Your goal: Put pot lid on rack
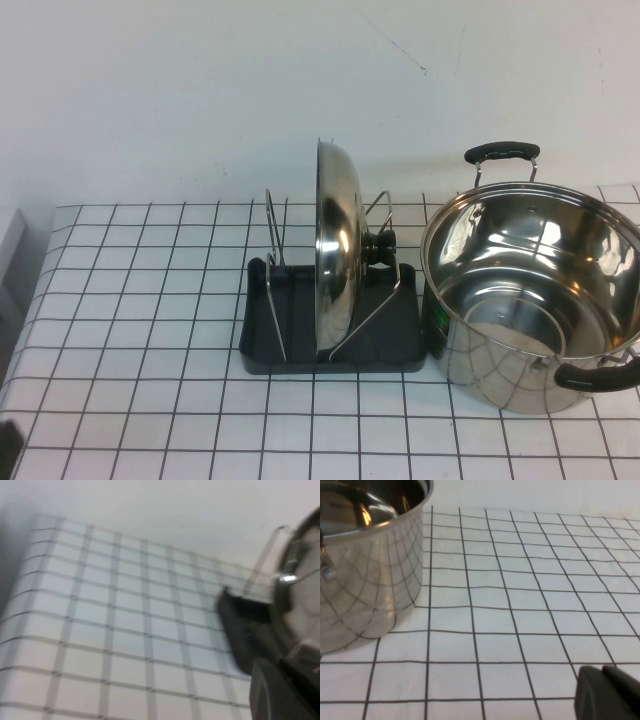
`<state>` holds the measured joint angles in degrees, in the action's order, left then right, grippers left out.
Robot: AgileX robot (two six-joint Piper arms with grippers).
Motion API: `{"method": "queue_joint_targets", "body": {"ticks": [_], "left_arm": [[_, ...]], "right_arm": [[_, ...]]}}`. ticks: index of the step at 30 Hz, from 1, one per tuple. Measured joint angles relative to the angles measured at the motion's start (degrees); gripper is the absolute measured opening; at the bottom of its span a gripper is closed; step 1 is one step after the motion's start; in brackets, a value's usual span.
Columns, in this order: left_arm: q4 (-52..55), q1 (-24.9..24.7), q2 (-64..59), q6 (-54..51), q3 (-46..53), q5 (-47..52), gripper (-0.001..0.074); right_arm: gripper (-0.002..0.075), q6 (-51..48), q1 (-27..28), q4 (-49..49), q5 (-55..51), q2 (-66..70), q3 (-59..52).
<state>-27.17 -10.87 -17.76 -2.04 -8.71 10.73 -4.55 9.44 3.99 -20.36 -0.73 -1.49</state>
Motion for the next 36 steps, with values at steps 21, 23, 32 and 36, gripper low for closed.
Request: {"method": "queue_joint_targets", "body": {"ticks": [21,23,32,36], "left_arm": [[23.19,18.15,18.38,1.44,9.83,8.47,-0.0001],[23.36,18.15,18.38,-1.63,9.83,8.47,-0.0001],[21.86,15.4,18.38,-8.32,9.83,8.81,-0.0001],[21.68,12.18,18.38,-8.69,9.83,8.81,-0.0001]], "right_arm": [[-0.0002,0.0,0.0,0.09,0.0,0.0,0.0],[-0.0002,0.0,0.0,0.09,0.0,0.0,0.0],[-0.0002,0.0,0.0,0.09,0.0,0.0,0.0],[-0.0002,0.0,0.0,0.09,0.0,0.0,0.0]]}}
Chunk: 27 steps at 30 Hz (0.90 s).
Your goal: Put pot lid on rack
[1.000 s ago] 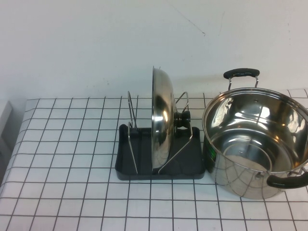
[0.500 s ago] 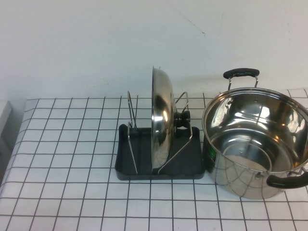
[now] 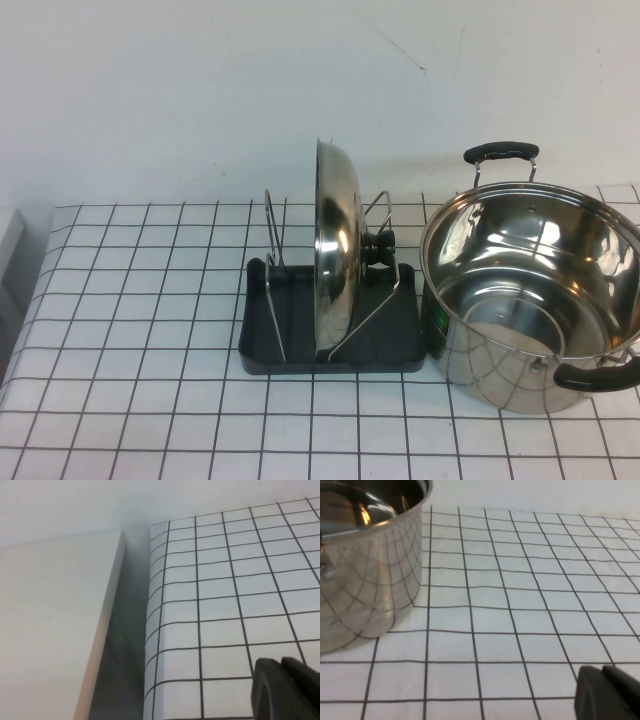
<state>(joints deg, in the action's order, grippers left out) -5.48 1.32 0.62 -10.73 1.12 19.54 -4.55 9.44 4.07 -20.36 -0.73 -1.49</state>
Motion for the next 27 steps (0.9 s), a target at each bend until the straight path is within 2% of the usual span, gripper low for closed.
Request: {"method": "queue_joint_targets", "body": {"ticks": [27], "left_arm": [[-2.81,-1.12,0.0,0.3,0.0,-0.1,-0.0001]], "right_arm": [[-0.0002,0.0,0.0,0.0,0.0,0.0,0.0]]}}
